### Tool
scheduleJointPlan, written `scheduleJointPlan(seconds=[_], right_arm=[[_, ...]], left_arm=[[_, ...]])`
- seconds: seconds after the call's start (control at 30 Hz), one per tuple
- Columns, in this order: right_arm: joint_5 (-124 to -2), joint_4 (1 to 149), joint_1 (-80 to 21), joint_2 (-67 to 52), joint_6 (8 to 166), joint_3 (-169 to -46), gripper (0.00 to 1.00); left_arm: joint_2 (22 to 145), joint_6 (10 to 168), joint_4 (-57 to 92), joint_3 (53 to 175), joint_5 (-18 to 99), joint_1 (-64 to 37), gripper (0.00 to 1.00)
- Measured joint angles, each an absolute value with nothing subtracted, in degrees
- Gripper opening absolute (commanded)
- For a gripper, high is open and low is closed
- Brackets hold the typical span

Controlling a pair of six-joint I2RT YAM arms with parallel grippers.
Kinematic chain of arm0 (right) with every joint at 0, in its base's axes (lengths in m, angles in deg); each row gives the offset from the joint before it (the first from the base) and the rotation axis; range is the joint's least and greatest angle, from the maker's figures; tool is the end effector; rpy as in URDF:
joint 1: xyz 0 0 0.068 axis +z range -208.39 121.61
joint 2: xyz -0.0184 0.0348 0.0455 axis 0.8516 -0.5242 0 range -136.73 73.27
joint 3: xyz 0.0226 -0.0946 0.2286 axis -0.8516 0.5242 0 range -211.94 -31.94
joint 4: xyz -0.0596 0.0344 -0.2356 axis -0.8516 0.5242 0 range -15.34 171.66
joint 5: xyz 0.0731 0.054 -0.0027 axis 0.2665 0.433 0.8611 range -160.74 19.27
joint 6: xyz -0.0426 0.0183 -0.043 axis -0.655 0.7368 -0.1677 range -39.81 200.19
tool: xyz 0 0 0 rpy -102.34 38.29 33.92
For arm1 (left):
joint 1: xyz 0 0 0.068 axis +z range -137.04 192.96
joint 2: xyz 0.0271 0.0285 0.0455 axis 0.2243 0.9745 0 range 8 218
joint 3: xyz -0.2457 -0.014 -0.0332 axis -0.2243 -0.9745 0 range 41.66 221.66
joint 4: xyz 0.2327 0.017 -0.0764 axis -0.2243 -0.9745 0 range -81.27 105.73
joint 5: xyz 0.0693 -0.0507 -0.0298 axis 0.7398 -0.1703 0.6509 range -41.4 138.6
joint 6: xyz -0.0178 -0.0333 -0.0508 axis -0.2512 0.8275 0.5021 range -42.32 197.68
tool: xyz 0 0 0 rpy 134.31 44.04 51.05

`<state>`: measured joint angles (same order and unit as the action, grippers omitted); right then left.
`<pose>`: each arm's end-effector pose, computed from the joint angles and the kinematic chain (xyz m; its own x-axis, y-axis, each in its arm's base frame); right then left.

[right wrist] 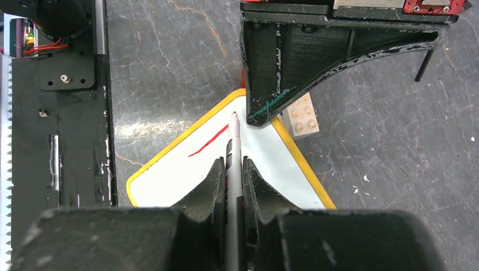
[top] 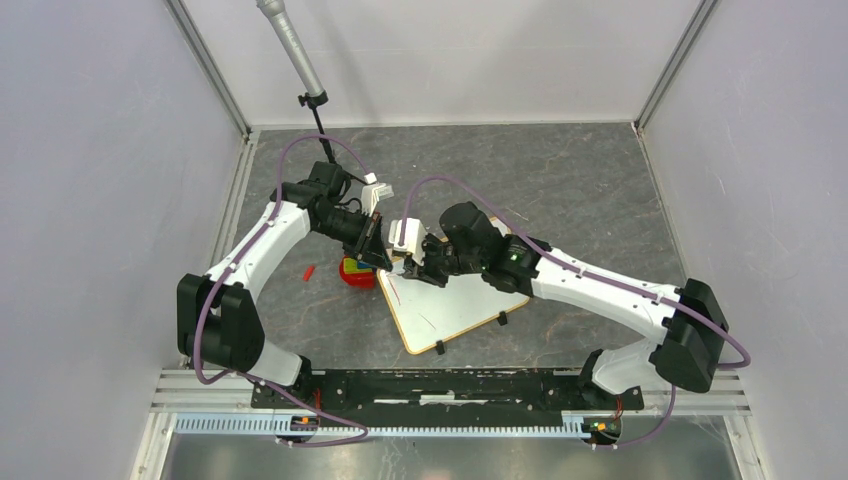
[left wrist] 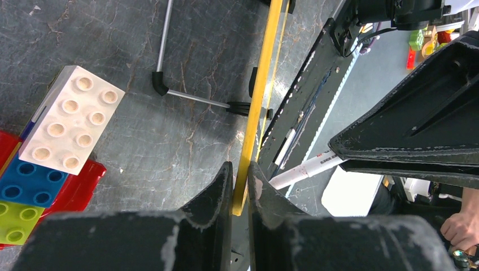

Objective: Write a sentence on the whiteboard

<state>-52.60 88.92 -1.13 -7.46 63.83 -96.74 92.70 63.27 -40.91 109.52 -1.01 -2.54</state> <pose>0.1610 0.2781 0.2838 0.0051 -0.4869 -0.8734 -0.9832 0.1568 -0.0932 0.2440 -0.1061 0.2414 -0.7997 0.3893 -0.4570 0.5998 0.4850 -0.6365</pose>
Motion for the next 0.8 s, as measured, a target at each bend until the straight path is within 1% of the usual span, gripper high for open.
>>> scheduleJointPlan(seconds=[0.37, 0.8], right_arm=[[-53.0, 88.9, -1.1, -9.1, 63.7, -96.7, 0.0], [-54.2, 88.9, -2.5, -7.9, 63.5, -94.7, 0.0]], left_arm=[[92.7, 63.2, -40.9, 109.5, -0.9, -2.5, 0.03], [92.7, 62.6, -40.2, 109.5, 0.1, -2.5, 0.02]])
